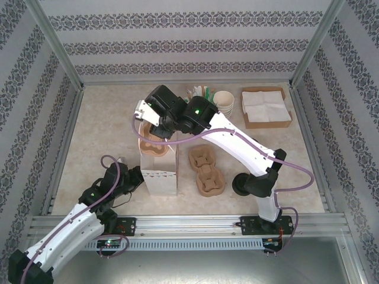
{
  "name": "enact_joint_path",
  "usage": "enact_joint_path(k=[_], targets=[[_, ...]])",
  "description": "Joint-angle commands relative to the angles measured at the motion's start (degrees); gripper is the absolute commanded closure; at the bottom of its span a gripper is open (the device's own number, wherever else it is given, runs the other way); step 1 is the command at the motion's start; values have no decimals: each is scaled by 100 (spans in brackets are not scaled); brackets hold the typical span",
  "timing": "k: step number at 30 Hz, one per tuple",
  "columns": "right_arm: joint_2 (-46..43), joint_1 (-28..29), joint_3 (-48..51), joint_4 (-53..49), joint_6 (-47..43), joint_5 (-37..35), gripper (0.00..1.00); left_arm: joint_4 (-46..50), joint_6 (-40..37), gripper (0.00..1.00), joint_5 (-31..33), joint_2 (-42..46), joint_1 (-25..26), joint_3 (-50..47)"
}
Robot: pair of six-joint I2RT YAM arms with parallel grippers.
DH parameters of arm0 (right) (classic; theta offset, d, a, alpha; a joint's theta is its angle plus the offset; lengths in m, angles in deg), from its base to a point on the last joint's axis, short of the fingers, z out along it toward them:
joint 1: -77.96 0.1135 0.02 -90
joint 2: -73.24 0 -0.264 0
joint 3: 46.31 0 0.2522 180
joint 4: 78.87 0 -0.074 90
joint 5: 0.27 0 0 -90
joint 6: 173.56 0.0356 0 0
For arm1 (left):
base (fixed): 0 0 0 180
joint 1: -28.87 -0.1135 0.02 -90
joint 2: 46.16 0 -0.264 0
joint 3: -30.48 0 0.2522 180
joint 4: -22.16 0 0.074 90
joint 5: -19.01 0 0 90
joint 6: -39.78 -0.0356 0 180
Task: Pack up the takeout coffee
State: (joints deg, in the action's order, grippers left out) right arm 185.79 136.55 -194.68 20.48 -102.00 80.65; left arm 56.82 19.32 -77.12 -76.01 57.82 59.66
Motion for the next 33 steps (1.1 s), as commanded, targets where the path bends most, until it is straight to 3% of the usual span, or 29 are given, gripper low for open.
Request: enact_joint_path(k=[1,9,21,33], targets=[[64,34,-263,-423,-362,291,59,-359,140,57,312,-28,76,-16],[357,209,-980,-1034,-845,89,58,-419,153,57,300,-160,153,48],[569,499,-1762,-1082,-1411,-423,58,-342,78,57,357,-129,177,134],[549,750,-1536,-1338,-861,-522,59,-166,-6,55,420,-65,175,432]])
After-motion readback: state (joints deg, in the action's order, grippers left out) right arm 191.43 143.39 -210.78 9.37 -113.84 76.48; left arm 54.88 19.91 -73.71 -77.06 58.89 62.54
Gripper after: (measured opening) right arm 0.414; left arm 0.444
